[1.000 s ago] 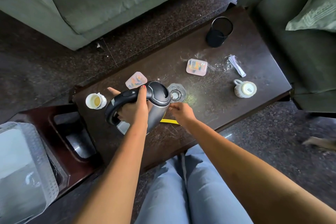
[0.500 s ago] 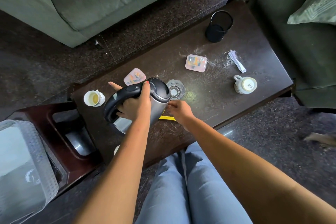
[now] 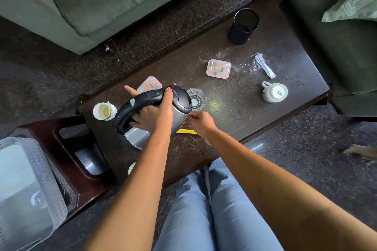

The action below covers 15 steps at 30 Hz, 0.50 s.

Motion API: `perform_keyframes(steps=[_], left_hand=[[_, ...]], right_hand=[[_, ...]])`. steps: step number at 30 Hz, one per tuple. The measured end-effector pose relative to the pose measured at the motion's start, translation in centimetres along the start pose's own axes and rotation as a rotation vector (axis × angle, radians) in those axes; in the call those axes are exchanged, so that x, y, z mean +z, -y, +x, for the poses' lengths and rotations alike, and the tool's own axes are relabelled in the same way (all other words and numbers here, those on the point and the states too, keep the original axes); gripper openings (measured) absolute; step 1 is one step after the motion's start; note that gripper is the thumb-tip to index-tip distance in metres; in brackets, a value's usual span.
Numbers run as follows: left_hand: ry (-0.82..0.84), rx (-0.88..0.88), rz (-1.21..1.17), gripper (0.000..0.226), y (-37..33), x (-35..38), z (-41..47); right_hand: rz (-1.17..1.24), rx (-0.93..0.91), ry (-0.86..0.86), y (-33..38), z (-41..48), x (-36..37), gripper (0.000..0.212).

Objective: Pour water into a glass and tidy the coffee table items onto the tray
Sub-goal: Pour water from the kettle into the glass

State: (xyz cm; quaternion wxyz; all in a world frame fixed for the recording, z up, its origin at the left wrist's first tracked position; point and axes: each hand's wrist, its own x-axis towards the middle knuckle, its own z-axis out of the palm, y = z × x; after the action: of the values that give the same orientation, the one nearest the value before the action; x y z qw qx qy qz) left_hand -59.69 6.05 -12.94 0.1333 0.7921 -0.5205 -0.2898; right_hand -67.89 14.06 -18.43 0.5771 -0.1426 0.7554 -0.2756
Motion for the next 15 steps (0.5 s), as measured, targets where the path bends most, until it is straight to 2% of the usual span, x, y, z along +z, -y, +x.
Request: perform_keyframes(steps=[15], left_hand=[[0.002, 0.046, 0.050, 0.109, -1.1, 0.3, -1.1]], right_hand=[[0.020, 0.032, 0.015, -0.1, 0.2, -0.3, 0.021]])
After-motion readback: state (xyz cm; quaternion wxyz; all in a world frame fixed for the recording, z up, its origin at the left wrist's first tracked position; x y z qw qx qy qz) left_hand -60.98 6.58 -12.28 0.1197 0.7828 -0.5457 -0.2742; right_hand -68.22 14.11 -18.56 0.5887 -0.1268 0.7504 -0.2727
